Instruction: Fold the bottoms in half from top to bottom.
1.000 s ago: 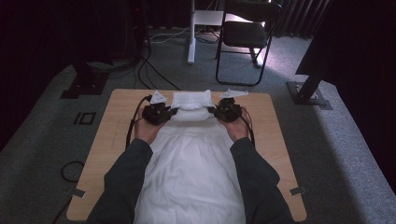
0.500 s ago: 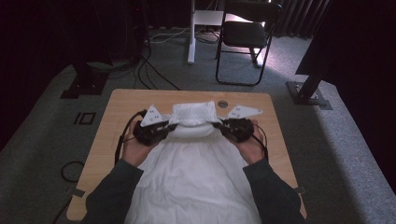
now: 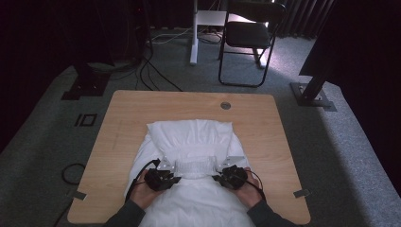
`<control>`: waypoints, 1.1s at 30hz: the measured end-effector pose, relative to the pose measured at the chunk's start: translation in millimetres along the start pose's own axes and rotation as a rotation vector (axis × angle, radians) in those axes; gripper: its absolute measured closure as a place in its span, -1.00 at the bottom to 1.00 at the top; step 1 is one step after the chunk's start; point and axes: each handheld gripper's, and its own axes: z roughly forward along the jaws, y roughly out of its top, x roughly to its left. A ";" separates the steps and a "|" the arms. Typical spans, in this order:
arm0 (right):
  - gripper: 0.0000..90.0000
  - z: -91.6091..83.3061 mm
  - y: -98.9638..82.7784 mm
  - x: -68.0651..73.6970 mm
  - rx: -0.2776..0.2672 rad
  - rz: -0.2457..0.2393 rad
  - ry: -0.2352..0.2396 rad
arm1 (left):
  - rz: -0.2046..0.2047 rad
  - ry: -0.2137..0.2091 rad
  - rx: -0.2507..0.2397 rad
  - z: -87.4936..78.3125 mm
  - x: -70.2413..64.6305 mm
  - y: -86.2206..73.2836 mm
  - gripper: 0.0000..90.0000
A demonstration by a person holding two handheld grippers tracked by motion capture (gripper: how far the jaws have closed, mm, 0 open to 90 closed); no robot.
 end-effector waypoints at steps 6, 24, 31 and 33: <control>0.82 8.1 1.3 -1.6 0.027 0.040 -0.003 | 0.044 0.028 0.026 7.7 20.4 14.5 0.76; 0.85 60.7 70.0 -88.5 0.035 0.104 -0.100 | -0.022 0.194 0.010 44.7 91.6 69.7 0.76; 0.85 74.4 86.8 -113.0 0.013 0.217 -0.092 | -0.087 0.241 -0.002 56.2 112.3 85.7 0.77; 0.85 75.1 89.4 -115.2 0.024 0.203 -0.085 | -0.087 0.240 0.010 55.6 113.4 87.7 0.77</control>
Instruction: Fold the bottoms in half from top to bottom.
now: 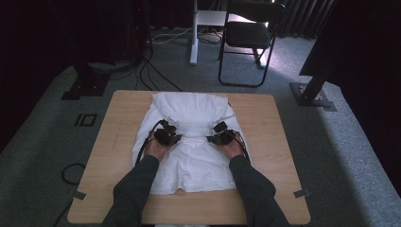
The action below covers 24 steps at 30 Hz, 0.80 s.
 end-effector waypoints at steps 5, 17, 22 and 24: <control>0.86 -15.6 7.9 -0.3 -0.006 -0.047 -0.010 | 0.029 -0.006 -0.021 -17.8 -3.3 7.0 0.80; 0.87 -138.7 36.6 42.9 -0.354 -0.194 -0.099 | 0.122 0.013 -0.342 -145.3 -36.2 38.9 0.81; 0.87 -146.4 7.6 62.0 -0.331 -0.247 -0.075 | 0.142 -0.048 -0.299 -148.6 -51.0 7.5 0.80; 0.86 -135.7 -10.8 65.8 -0.290 -0.248 -0.047 | 0.140 -0.066 -0.256 -138.7 -55.0 -10.4 0.80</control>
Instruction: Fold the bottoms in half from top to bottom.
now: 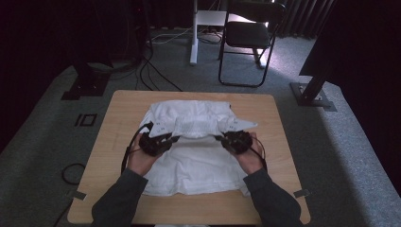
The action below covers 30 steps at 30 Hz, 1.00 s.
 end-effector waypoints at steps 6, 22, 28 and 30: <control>0.86 38.6 -62.5 18.7 0.168 0.038 0.070 | -0.090 -0.081 0.173 42.9 -7.1 -60.8 0.76; -0.09 17.3 -58.4 -5.2 0.111 0.135 0.079 | -0.272 -0.026 0.067 16.0 28.7 -55.5 0.52; 0.83 56.2 -45.3 -37.9 0.144 0.243 0.000 | -0.285 -0.027 0.149 65.2 42.6 -37.3 0.90; 0.78 75.3 -45.8 -42.2 0.183 0.251 -0.028 | -0.277 -0.032 0.185 79.8 40.8 -37.3 0.87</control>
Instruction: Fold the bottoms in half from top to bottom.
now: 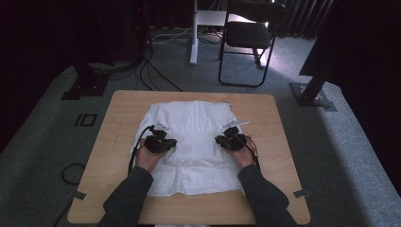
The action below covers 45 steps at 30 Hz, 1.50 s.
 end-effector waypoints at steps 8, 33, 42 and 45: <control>0.69 12.4 -7.5 2.6 0.023 0.027 0.100 | 0.026 -0.042 0.026 9.5 -7.9 -14.9 0.79; 0.58 -13.3 -75.0 62.9 0.051 -0.141 0.189 | 0.126 -0.193 0.016 -13.6 -52.3 -73.7 0.64; 0.20 -31.0 -30.3 48.3 -0.024 -0.179 0.118 | 0.148 -0.045 -0.091 -34.5 -30.4 -27.5 0.23; 0.13 -23.4 -3.0 30.0 -0.061 -0.142 0.078 | 0.121 0.023 -0.149 -30.8 -12.3 -3.1 0.17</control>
